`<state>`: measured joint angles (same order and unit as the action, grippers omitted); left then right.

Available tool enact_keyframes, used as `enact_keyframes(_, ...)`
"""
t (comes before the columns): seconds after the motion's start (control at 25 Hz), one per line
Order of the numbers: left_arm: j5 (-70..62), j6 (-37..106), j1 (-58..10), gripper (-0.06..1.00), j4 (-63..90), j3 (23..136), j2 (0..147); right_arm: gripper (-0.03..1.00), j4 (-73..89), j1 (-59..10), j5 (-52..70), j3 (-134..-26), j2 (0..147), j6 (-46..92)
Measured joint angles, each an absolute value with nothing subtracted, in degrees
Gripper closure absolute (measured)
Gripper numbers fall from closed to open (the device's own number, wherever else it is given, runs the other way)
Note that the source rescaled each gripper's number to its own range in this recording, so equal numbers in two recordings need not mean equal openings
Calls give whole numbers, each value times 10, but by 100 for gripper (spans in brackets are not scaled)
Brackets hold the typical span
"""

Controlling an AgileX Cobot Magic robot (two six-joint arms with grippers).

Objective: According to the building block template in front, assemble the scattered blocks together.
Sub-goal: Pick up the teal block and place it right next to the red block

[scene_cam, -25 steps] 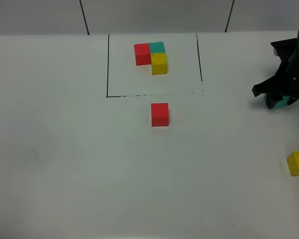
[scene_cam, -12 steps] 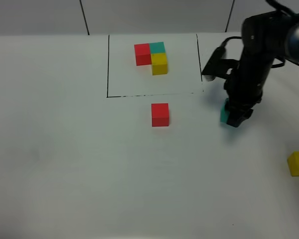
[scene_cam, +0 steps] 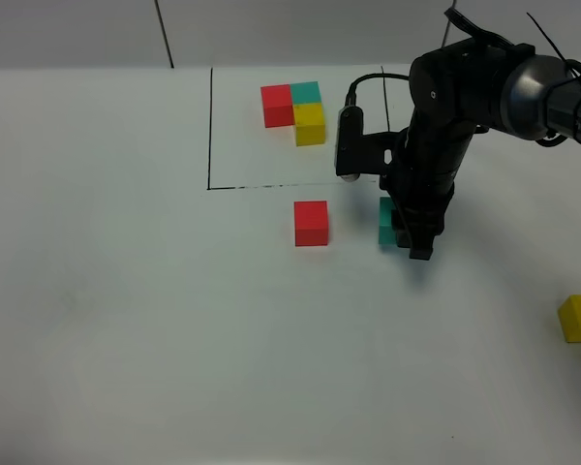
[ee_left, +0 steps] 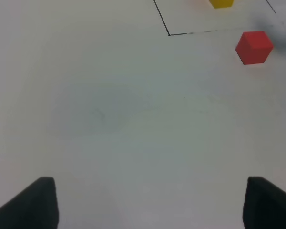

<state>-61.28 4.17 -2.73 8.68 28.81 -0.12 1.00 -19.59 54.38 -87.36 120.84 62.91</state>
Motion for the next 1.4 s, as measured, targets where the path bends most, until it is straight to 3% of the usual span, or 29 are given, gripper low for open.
enact_keyframes(0.36, -613, 42, -27, 20, 87, 288, -1, 95, 59, -200, 520, -874, 1209, 686)
enact_keyframes(0.8, -613, 42, -27, 20, 87, 288, -1, 95, 58, -217, 554, -942, 1272, 689)
enact_keyframes(1.4, -613, 42, -27, 20, 87, 288, -1, 95, 51, -217, 524, -948, 1297, 688)
